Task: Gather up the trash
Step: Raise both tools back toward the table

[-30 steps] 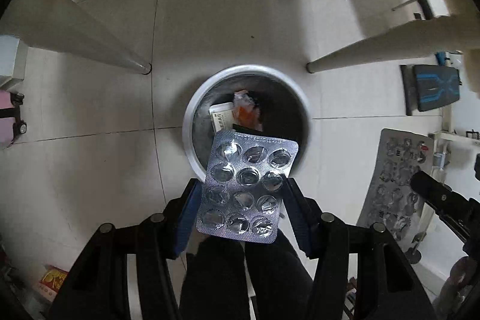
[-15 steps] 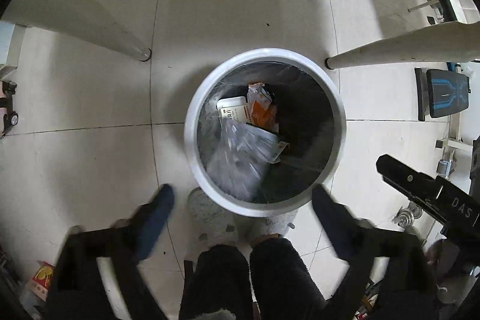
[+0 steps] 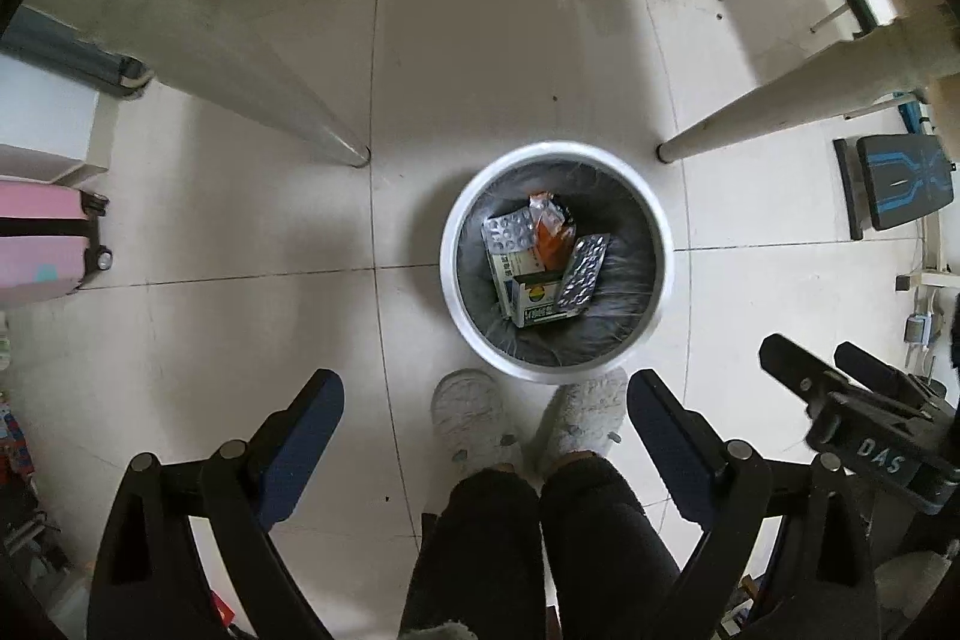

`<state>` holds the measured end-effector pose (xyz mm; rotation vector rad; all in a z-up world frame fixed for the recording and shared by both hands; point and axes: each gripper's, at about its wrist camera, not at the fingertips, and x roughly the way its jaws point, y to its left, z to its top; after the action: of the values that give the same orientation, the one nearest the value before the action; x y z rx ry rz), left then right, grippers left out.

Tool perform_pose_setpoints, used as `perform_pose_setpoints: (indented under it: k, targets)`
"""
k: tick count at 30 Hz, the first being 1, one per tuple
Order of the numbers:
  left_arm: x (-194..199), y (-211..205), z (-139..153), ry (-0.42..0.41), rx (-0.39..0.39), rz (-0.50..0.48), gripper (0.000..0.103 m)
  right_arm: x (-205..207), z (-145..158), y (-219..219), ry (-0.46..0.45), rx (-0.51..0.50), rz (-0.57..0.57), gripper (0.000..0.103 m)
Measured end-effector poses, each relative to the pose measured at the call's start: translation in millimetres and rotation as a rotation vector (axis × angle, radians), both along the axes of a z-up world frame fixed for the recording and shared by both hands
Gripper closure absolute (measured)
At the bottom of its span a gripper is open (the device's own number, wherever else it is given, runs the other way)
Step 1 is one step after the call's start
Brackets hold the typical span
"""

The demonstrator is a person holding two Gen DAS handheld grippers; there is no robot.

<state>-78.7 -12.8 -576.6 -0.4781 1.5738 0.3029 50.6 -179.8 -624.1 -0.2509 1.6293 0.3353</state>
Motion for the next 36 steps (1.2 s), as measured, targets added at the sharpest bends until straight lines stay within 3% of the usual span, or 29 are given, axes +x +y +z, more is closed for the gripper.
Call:
perform_pose_setpoints:
  k: [11,21,28,32,36]
  targets:
    - [-19.3,2.7,125.5,-0.074,0.059,0.0,0.006,-23.0,147.1,8.5,-0.065,0.014,0.076,0.003]
    - [-20.0,20.9,218.1,-0.133,0.132,0.06,0.006,-17.3,292.4,17.5,-0.104,0.121,0.045,0.003]
    - [29.9,50.0,243.9,-0.15,0.181,0.153,0.006,68.7,361.5,33.4,-0.175,0.188,0.036,0.003]
    - [79.1,69.6,247.6,-0.145,0.178,0.236,0.006,145.0,385.1,52.0,-0.22,0.161,0.083,0.003]
    - [147.0,89.1,246.5,-0.127,0.127,0.353,0.006,253.9,391.0,74.0,-0.258,0.11,0.162,0.003]
